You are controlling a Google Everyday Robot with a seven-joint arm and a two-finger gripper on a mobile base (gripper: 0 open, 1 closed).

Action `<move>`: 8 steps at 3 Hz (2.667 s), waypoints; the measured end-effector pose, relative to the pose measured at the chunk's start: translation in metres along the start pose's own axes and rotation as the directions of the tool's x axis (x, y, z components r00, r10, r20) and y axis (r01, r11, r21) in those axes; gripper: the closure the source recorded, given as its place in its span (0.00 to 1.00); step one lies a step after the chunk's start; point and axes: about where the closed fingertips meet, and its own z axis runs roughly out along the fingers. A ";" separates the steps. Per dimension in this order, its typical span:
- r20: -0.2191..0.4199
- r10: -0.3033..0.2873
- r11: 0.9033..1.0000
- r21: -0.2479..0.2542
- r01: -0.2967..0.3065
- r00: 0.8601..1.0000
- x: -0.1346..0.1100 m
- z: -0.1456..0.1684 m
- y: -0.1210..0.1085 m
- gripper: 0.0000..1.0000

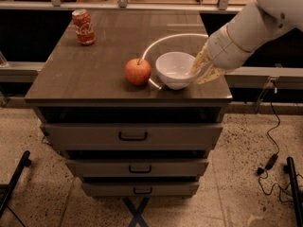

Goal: Move white bowl near apple

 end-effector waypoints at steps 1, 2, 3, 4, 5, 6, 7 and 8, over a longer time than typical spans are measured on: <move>0.024 -0.019 1.000 -0.001 0.019 1.000 -0.011 0.001 -0.001 1.00; 0.030 -0.021 1.000 -0.007 0.021 0.999 -0.017 0.005 0.000 0.82; 0.032 -0.022 1.000 -0.009 0.023 0.999 -0.018 0.006 0.000 0.60; 0.035 -0.024 1.000 -0.011 0.024 0.999 -0.018 0.008 0.000 0.28; 0.037 -0.025 1.000 -0.012 0.026 0.999 -0.019 0.009 -0.001 0.04; 0.025 -0.005 1.000 -0.013 0.005 1.000 -0.009 -0.004 0.000 0.00; -0.022 0.058 0.998 0.024 -0.057 0.998 0.015 -0.036 0.007 0.00; -0.100 0.141 0.987 0.086 -0.133 0.985 0.038 -0.070 0.017 0.00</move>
Offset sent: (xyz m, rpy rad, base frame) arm -0.0152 0.0155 -0.0033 0.0053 0.0173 0.0337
